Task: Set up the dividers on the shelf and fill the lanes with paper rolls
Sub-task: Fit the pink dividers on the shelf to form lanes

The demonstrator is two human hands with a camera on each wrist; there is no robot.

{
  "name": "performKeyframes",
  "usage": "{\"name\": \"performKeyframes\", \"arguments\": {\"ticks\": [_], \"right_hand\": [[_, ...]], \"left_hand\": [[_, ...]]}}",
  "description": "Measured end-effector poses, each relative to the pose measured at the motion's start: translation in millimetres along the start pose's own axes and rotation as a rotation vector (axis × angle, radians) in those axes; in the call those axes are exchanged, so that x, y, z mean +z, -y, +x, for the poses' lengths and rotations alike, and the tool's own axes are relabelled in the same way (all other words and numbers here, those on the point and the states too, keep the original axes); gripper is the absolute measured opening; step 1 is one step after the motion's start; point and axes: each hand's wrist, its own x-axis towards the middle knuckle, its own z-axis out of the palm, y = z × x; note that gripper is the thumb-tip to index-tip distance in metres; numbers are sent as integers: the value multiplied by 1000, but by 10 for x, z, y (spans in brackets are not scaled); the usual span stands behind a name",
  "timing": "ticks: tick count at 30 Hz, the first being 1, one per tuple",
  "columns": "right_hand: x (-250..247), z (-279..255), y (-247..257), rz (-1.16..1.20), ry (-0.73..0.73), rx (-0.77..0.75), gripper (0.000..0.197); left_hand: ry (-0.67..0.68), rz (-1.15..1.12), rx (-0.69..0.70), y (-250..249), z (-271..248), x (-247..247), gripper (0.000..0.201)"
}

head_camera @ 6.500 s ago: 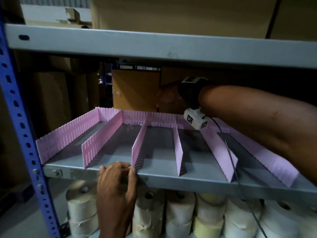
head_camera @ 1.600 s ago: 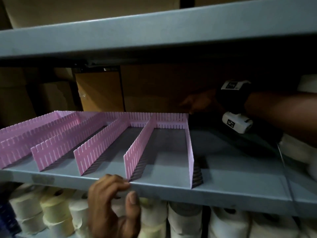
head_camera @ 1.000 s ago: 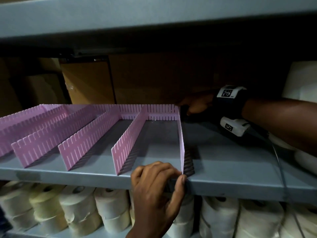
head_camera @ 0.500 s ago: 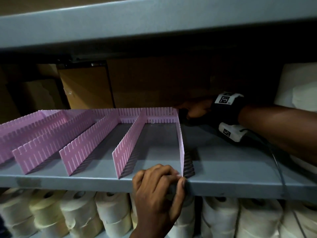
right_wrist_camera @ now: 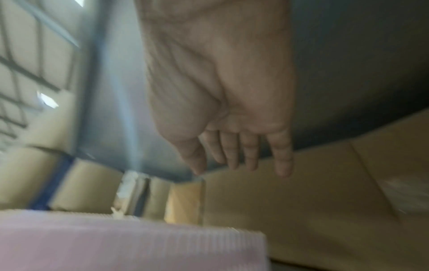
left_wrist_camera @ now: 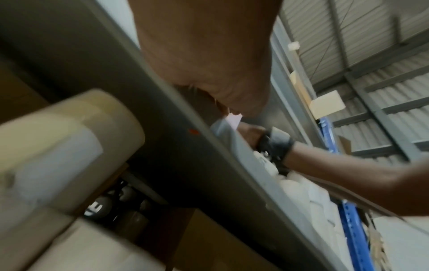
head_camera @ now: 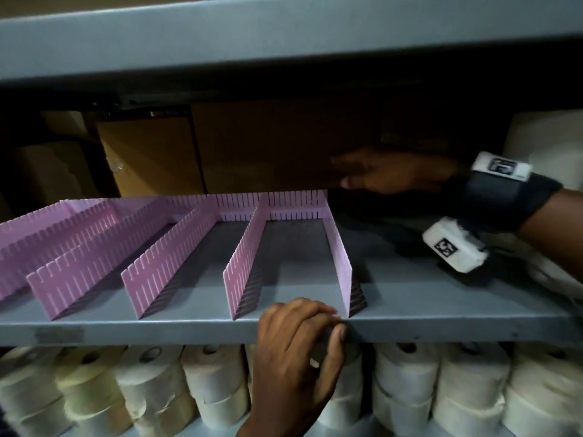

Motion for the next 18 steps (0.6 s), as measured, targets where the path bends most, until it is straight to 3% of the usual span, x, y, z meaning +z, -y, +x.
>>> {"name": "performKeyframes", "arguments": {"ticks": [5,8,14,18], "right_hand": [[-30,-739,256,22,-283,-8,31],[141,-1254,435,-70,-509,-17,27],[1021,-1919,619,24,-833,44,6],[1679,-1988,622,110,-985,49,16]], "left_hand": [[-55,-28,27,42,3,-454,19],[-77,-18,18,199,15,-763,19],[-161,24,-117,544,-133,-966,8],[-159,-24,-158,679,-229,-855,9]]}}
